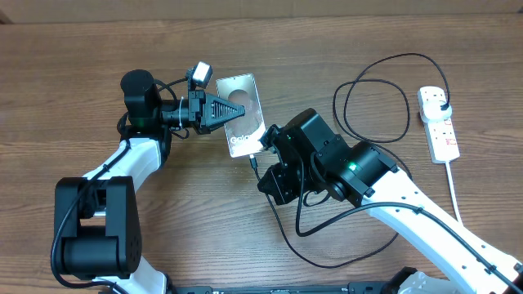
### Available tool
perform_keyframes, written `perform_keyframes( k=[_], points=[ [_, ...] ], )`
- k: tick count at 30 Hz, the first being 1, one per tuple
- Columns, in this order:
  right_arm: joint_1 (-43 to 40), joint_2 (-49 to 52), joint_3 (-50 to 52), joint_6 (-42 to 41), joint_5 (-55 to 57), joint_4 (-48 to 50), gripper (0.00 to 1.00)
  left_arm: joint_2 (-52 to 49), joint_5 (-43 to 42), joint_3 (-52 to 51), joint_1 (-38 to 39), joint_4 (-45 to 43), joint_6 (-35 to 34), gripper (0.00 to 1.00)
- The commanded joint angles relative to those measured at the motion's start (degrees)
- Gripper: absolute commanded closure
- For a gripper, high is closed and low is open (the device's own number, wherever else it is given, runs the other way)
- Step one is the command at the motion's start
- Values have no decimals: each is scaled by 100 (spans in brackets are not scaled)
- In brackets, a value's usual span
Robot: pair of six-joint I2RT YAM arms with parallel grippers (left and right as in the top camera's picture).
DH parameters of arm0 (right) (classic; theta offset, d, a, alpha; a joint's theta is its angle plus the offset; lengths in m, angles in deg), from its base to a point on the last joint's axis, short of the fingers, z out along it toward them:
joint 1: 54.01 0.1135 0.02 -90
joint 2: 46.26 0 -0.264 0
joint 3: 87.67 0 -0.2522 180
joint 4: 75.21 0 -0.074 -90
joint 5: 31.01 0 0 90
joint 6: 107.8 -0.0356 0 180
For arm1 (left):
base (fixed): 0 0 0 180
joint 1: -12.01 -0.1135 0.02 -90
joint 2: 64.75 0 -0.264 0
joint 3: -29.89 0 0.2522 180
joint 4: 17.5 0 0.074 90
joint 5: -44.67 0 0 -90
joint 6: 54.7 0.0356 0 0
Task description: Plug charger to phone and switch on socket
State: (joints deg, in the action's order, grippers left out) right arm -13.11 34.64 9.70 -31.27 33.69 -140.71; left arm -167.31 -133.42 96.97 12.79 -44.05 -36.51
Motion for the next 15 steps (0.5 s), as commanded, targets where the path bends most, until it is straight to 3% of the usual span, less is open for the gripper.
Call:
perform_keyframes(
  k=[1, 15],
  points=[
    [-11, -9, 17, -7, -46, 72, 96, -20, -2, 197, 0, -37, 151, 96],
    [-11, -9, 17, -7, -42, 258, 96, -20, -28, 197, 0, -20, 153, 96]
  ],
)
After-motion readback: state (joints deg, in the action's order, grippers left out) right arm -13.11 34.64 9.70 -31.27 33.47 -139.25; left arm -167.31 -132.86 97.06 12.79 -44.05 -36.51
